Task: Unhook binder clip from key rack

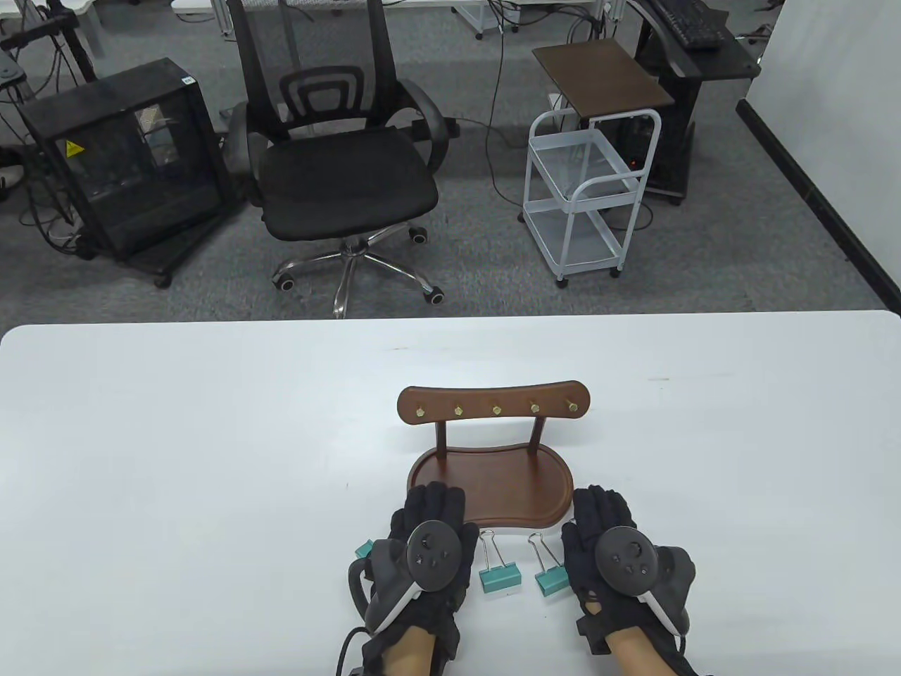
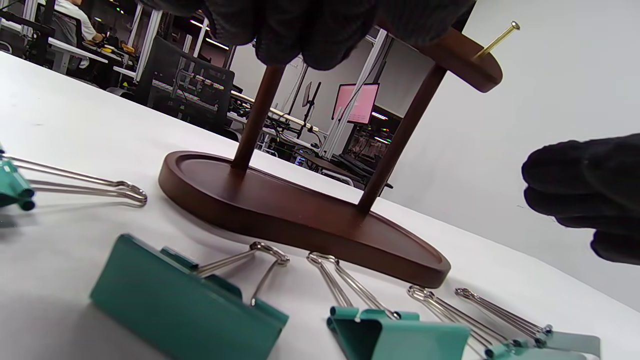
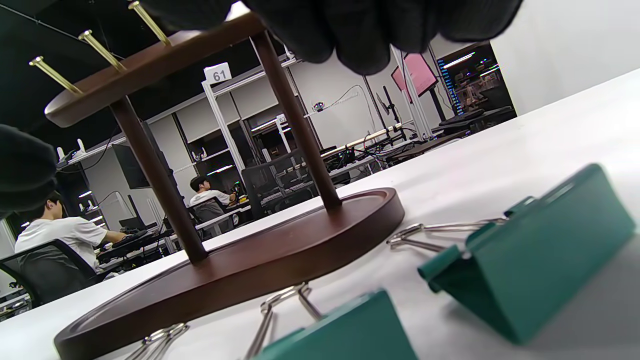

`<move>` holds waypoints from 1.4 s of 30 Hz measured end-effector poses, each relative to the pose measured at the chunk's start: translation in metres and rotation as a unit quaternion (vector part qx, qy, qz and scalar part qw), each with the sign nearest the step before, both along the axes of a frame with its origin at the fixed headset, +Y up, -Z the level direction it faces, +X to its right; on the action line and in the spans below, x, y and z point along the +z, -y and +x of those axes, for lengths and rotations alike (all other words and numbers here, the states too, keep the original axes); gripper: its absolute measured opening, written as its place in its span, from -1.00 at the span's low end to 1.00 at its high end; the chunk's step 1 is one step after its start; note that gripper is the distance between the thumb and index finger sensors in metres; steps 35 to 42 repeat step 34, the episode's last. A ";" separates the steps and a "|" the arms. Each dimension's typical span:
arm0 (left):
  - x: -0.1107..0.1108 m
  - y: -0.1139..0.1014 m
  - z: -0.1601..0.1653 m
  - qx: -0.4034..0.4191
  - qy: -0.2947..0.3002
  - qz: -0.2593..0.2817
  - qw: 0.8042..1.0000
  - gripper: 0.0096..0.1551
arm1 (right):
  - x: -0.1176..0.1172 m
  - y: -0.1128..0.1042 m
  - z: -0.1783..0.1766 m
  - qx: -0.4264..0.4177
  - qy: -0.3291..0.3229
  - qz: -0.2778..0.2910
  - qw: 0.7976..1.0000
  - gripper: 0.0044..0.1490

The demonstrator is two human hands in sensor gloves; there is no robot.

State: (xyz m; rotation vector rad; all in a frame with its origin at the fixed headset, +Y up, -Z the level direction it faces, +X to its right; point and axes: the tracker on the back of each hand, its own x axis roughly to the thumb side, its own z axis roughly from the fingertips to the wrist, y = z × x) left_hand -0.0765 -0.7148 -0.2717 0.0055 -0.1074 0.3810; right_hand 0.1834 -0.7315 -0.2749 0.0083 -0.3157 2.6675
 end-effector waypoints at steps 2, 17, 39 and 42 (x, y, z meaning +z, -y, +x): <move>0.000 0.000 0.000 -0.001 -0.002 0.000 1.000 -0.28 | 0.000 0.000 0.001 -0.001 0.000 -0.001 1.000 -0.25; 0.000 0.000 -0.003 0.007 -0.007 0.003 1.000 -0.28 | 0.000 0.000 0.004 -0.015 0.007 -0.004 1.000 -0.25; 0.000 0.001 -0.005 0.010 -0.008 0.007 1.000 -0.28 | 0.001 0.000 0.007 -0.016 0.011 -0.004 1.000 -0.25; 0.000 0.001 -0.005 0.010 -0.008 0.007 1.000 -0.28 | 0.001 0.000 0.007 -0.016 0.011 -0.004 1.000 -0.25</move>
